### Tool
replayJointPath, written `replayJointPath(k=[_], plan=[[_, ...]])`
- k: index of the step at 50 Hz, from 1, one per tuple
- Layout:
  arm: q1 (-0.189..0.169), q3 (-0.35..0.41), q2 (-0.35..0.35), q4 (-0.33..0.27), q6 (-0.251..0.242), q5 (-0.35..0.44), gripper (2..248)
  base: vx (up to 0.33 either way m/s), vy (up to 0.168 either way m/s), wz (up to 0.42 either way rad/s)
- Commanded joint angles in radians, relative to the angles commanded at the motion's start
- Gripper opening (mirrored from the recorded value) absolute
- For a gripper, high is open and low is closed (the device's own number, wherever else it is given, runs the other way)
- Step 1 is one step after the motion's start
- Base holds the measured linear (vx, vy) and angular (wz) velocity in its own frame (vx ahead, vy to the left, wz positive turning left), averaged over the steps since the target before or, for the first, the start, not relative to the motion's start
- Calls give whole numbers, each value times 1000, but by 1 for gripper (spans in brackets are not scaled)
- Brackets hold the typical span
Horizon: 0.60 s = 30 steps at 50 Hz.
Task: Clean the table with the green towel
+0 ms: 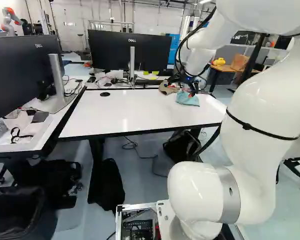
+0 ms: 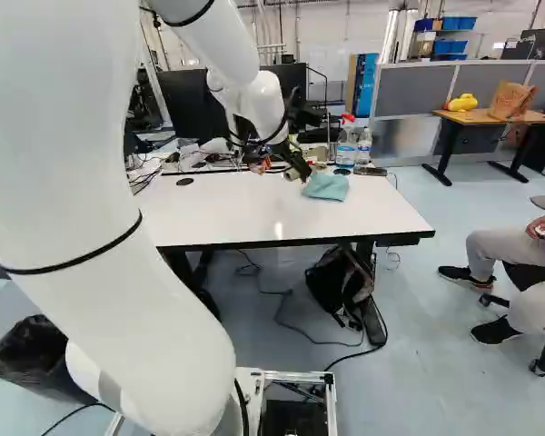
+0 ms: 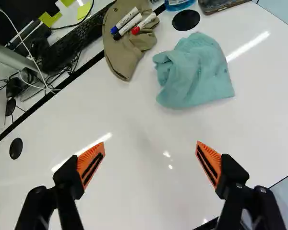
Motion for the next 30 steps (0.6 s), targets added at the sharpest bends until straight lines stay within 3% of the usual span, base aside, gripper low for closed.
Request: replayJointPath(k=[30], plan=[[46,164,66,-61,0,214,247,0,0,0]])
